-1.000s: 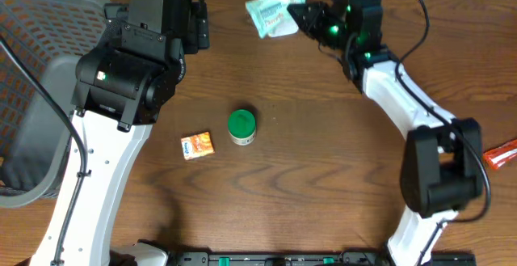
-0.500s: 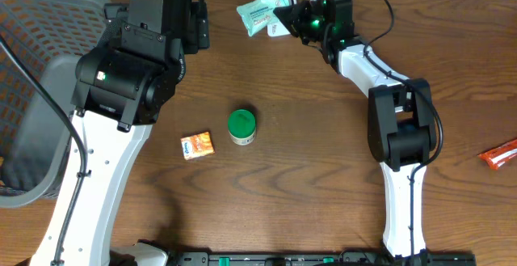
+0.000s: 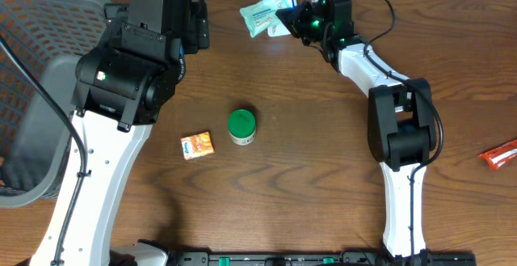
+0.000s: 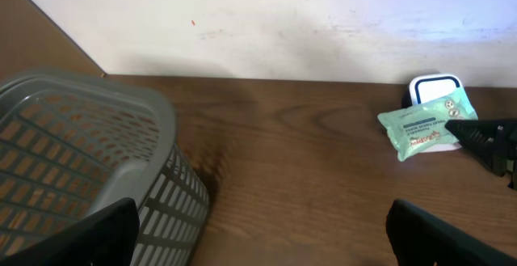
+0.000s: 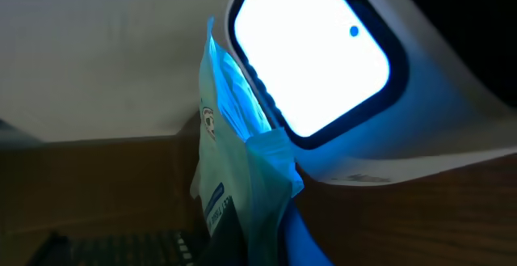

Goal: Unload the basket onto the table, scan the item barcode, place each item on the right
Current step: 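Hold the tissue pack in front of the white scanner, then carry the tissue pack to the right table edge and release it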

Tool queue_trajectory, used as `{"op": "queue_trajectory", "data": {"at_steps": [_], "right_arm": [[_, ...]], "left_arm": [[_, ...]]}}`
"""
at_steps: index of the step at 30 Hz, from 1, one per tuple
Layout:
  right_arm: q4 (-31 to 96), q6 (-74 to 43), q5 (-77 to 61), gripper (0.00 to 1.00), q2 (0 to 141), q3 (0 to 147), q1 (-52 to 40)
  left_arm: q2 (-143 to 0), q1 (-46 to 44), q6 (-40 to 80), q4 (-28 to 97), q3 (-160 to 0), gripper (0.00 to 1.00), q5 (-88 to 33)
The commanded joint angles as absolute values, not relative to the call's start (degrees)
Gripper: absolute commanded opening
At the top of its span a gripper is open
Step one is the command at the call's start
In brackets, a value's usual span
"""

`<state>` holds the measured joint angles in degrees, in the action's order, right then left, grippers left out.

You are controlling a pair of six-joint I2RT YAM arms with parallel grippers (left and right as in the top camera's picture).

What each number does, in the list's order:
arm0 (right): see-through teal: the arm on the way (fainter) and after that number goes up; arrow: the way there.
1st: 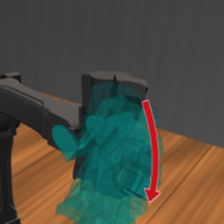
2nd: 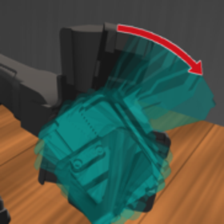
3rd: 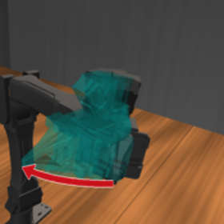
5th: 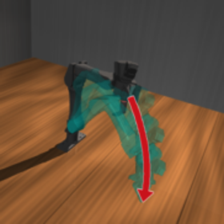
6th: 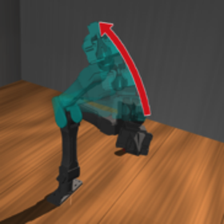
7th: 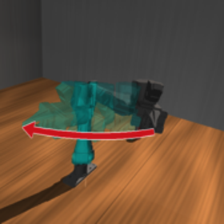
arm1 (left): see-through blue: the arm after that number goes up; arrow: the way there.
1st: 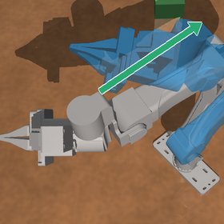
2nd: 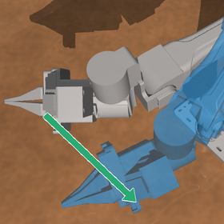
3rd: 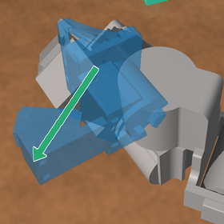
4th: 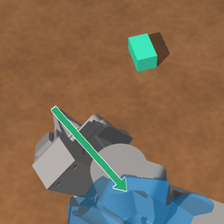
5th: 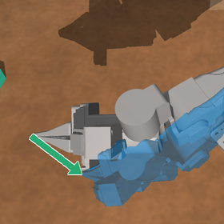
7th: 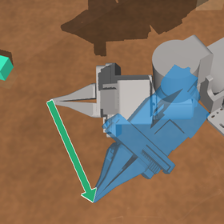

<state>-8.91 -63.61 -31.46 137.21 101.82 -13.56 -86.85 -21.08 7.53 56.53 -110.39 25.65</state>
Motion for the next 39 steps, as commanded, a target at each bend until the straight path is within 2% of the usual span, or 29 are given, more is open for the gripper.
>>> {"op": "queue_trajectory", "data": {"at_steps": [1, 9, 13, 16, 20, 26, 28, 33, 39], "right_arm": [[-9.37, -63.64, -30.30, 0.01, 136.09, 103.39, -13.41], [-10.96, -64.12, -38.68, 0.01, 134.89, 103.42, -12.40], [-6.31, -56.64, -37.69, 0.01, 129.73, 103.42, -11.55], [8.10, -48.86, -26.70, 0.01, 122.21, 103.42, -10.87], [27.75, -41.17, -1.80, 0.01, 111.20, 103.42, -10.74], [52.27, -40.25, 43.38, 0.01, 99.85, 103.39, -10.00], [57.71, -40.97, 52.53, 0.01, 99.33, 103.39, -8.95], [65.84, -41.36, 57.36, 0.01, 100.79, 101.54, -2.83], [62.78, -41.04, 57.47, 0.01, 103.88, 94.28, 7.92]], "left_arm": [[-86.80, -20.80, 7.81, 56.53, -110.85, 0.98, 25.98], [-86.80, -20.80, 7.81, 56.53, -110.85, 0.98, 25.98], [-86.80, -20.80, 7.81, 56.53, -110.85, 0.98, 25.98], [-86.80, -20.80, 7.81, 56.53, -110.85, 0.98, 25.98], [-86.80, -20.80, 7.81, 56.53, -110.85, 0.98, 25.98], [-86.80, -20.80, 7.81, 56.53, -110.85, 0.98, 25.98], [-86.80, -20.80, 7.81, 56.53, -110.85, 0.98, 25.98], [-86.80, -20.80, 7.81, 56.53, -110.85, 0.98, 25.98], [-86.80, -20.80, 7.81, 56.53, -110.85, 0.98, 25.98]]}}
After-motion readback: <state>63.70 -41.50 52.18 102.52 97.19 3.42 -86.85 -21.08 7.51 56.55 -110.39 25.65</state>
